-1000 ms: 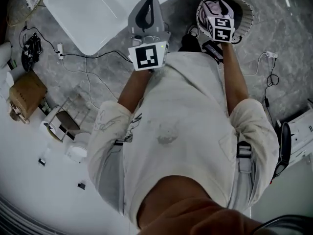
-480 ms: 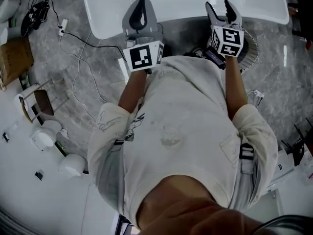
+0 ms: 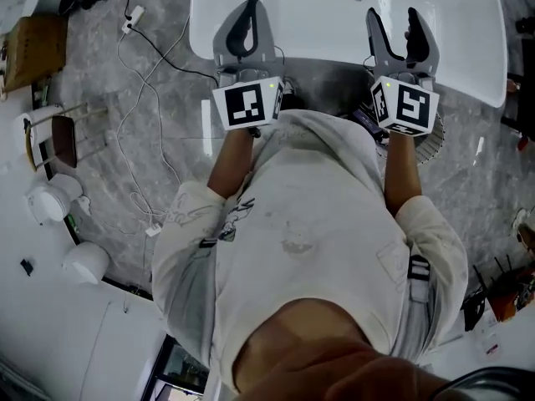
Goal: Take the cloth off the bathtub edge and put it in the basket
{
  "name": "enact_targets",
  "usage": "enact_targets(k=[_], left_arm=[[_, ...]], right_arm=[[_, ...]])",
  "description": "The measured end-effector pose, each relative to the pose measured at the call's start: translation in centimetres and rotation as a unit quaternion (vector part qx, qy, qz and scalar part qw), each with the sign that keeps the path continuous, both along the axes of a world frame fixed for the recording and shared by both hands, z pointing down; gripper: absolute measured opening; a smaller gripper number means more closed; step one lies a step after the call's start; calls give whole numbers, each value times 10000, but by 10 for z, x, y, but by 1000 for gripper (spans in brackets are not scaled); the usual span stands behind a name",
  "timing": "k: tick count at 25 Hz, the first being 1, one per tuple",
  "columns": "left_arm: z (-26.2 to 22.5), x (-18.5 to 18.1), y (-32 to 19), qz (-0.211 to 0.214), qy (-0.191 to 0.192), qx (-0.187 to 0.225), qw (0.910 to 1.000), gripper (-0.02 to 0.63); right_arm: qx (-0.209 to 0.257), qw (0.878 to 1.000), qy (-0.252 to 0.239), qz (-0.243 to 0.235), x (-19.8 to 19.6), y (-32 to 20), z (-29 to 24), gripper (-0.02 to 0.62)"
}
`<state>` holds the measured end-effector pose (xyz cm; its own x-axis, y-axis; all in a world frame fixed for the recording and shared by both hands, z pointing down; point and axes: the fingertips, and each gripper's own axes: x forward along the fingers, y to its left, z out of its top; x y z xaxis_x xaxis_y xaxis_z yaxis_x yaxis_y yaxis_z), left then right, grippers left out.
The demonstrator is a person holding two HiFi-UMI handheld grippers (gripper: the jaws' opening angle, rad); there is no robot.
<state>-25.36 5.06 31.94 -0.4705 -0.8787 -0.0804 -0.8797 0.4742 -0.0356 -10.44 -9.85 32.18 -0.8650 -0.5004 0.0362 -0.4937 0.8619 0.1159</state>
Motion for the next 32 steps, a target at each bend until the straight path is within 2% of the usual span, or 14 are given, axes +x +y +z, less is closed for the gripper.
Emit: enact_targets(k=[3, 6, 10, 12, 16, 19, 23, 28, 32], left_arm=[[-7, -15, 10, -168, -4, 53, 9998, 2], [-11, -25, 10, -160, -25, 67, 9998, 2], [-18, -30, 1, -55, -114, 82, 9999, 2], [-20, -29, -3, 5, -152, 57, 9999, 2], [-26, -25, -16, 109, -198, 84, 9997, 2], [-31, -24, -26, 157, -192, 186, 9995, 2], [-28, -26, -31, 198, -178, 143, 9995, 2], [-25, -26, -36, 231, -155, 121, 9995, 2], [-25, -25, -39, 254, -145, 104, 9995, 2]], right_arm=[[160, 9997, -157, -11, -15, 11, -20, 282], [254, 9993, -246, -74, -26, 16, -29, 280], [245, 9991, -325, -119, -35, 15, -32, 245], [243, 9989, -375, -161, -38, 16, -32, 204], [246, 9989, -339, -219, -41, 14, -27, 164], [284, 9994, -218, -21, -44, 4, -22, 95], [57, 9997, -238, 40, -48, -2, -18, 3], [72, 9999, -79, -12, -52, -3, -16, 2], [97, 9999, -138, -3, -51, -5, -20, 2]])
